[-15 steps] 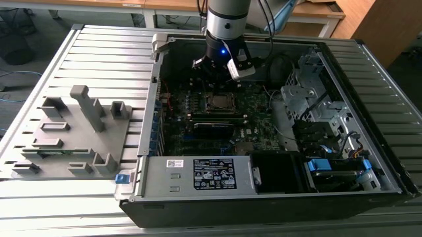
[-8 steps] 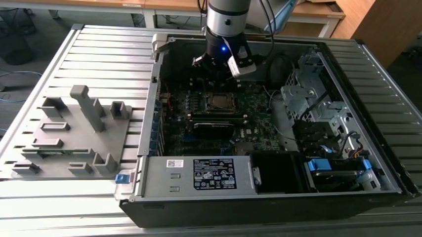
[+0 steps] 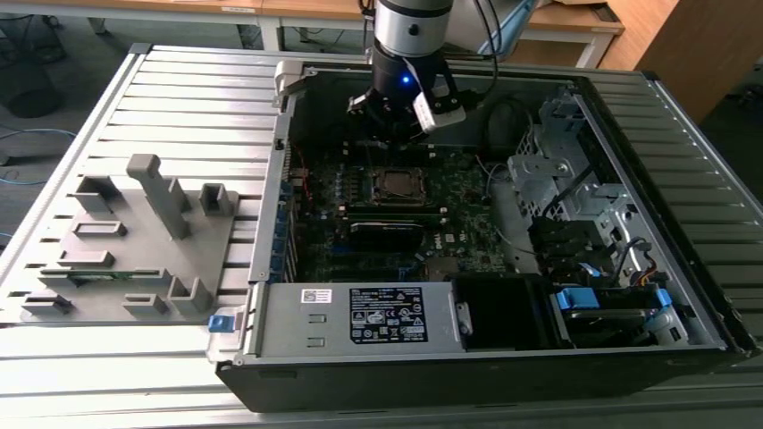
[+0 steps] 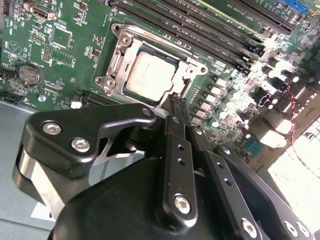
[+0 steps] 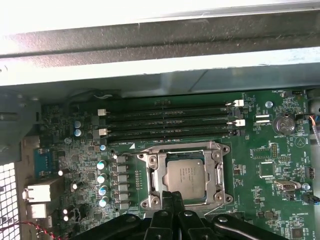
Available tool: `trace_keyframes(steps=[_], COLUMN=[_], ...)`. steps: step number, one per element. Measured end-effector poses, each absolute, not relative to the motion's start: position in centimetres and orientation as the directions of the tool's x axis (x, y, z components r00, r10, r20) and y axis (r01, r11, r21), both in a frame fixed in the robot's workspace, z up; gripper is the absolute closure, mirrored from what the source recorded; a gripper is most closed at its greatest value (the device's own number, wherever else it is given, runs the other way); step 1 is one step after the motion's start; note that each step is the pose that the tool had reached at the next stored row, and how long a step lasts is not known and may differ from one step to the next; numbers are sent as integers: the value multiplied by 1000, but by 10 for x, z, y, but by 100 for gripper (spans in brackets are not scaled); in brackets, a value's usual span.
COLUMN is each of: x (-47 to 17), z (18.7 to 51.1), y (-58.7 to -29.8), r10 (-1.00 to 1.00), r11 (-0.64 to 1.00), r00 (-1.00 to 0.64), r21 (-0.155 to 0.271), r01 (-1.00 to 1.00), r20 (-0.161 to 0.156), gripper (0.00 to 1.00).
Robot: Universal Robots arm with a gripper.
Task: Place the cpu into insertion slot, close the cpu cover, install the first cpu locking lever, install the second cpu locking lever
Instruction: 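Install the first cpu locking lever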
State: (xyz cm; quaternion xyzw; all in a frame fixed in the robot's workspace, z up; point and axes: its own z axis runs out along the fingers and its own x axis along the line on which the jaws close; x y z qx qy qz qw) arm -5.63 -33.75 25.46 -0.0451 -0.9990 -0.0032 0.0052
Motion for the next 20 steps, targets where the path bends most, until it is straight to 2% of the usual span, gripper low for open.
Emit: trace_keyframes(steps=[20], x=[-81], z=[255], y=[-338], r10=[90], r11=[996], r00=[-996], r21=[6], r01=[90], r20=[10], gripper=[89])
